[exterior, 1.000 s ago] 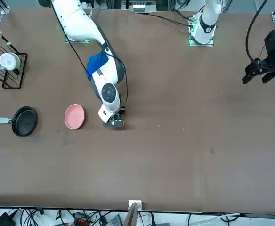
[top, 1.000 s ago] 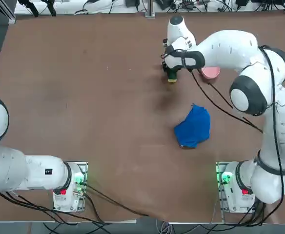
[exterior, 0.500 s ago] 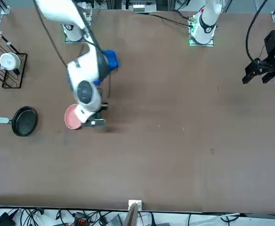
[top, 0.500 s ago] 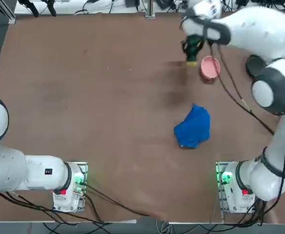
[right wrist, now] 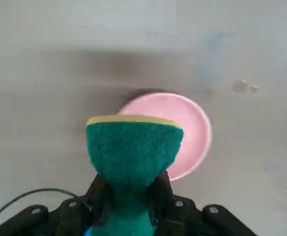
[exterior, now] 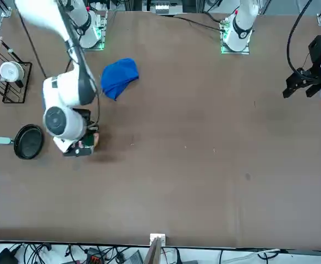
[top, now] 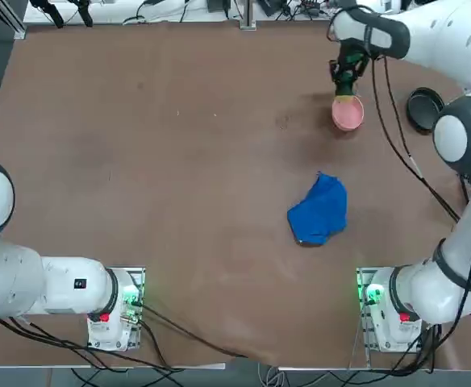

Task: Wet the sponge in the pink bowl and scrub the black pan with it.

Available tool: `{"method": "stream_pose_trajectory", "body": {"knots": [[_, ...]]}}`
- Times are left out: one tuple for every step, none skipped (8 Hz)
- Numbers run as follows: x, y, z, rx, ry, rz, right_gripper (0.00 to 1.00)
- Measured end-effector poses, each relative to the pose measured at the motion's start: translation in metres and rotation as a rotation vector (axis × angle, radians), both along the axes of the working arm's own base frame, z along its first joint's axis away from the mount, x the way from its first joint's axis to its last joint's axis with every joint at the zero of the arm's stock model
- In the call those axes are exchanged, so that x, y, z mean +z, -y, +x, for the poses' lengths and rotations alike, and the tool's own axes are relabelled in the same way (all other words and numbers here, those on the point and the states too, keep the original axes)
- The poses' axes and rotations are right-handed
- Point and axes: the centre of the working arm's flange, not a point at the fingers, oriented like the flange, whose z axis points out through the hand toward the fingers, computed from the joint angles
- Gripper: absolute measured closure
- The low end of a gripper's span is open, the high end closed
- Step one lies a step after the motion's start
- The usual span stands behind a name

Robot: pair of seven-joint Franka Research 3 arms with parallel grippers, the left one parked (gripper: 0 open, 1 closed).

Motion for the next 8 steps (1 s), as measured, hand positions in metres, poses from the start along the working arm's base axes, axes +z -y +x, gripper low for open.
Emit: {"method": "stream_pose_trajectory", "body": {"knots": [[-0.014, 0.023, -0.001, 0.006, -0.013, 0.007, 0.60], [-0.030, 0.038, -0.004, 0.010, -0.020, 0.014, 0.60], [-0.049, 0.045, -0.010, 0.012, -0.024, 0.017, 0.60], [-0.066, 0.043, -0.016, 0.017, -0.032, 0.018, 0.60], [-0.078, 0.041, -0.021, 0.023, -0.042, 0.018, 0.60], [-0.086, 0.038, -0.023, 0.028, -0.046, 0.020, 0.60], [-0.090, 0.035, -0.023, 0.032, -0.044, 0.022, 0.60], [-0.095, 0.034, -0.023, 0.034, -0.046, 0.023, 0.60]]}}
